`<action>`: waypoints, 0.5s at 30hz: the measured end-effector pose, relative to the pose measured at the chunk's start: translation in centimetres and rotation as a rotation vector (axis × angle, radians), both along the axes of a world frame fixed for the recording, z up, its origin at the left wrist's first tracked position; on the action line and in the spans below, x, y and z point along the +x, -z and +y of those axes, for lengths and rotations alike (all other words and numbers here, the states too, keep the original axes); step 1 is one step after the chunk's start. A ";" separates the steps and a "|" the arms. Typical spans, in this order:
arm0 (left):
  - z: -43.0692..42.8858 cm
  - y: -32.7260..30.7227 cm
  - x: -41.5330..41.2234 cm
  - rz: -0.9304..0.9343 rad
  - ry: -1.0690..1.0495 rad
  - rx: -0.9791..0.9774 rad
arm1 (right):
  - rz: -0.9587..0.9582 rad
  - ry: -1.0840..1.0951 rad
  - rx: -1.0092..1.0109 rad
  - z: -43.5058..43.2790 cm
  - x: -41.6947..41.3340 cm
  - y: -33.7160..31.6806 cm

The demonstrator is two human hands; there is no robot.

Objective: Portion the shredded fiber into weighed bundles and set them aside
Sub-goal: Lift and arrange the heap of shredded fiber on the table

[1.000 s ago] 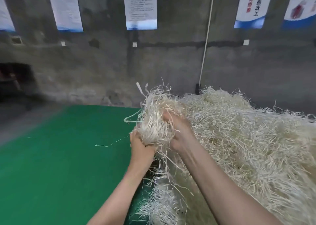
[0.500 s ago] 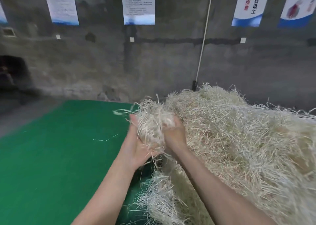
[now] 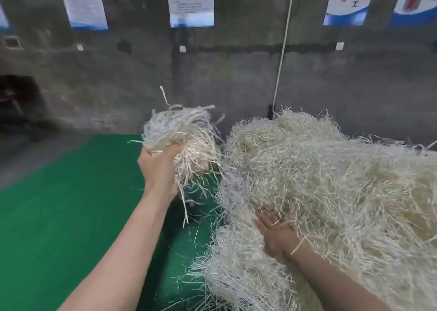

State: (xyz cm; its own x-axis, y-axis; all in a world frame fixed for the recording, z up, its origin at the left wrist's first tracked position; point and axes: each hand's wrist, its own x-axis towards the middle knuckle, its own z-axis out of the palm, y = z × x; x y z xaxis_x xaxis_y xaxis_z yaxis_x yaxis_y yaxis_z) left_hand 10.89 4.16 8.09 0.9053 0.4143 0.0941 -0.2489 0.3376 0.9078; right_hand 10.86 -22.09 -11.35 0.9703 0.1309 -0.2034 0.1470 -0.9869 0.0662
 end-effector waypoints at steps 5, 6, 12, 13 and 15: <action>0.0 -0.1 -1.2 -0.035 0.076 0.094 | 0.139 0.003 0.464 4.0 0.9 -5.3; 0.0 0.4 -1.7 -0.028 0.093 0.104 | 0.162 -0.017 0.614 4.7 0.7 -7.8; 2.3 2.1 -6.7 -0.122 0.180 0.382 | -0.682 -0.046 1.134 9.1 -4.8 -19.9; 2.6 2.4 -7.9 -0.167 0.187 0.470 | -0.612 -0.084 1.341 10.2 -6.2 -20.7; 2.9 3.3 -10.7 -0.245 0.225 0.557 | -0.182 -0.122 1.553 12.2 -9.3 -20.5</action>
State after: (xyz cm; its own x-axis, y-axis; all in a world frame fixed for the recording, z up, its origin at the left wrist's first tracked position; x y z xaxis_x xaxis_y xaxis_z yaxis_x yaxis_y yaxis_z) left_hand 0.23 7.11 4.78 0.8892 0.0461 0.4552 -0.4493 -0.0992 0.8878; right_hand 1.57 -9.86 9.17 0.9343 0.1695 0.3136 0.3311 -0.0869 -0.9396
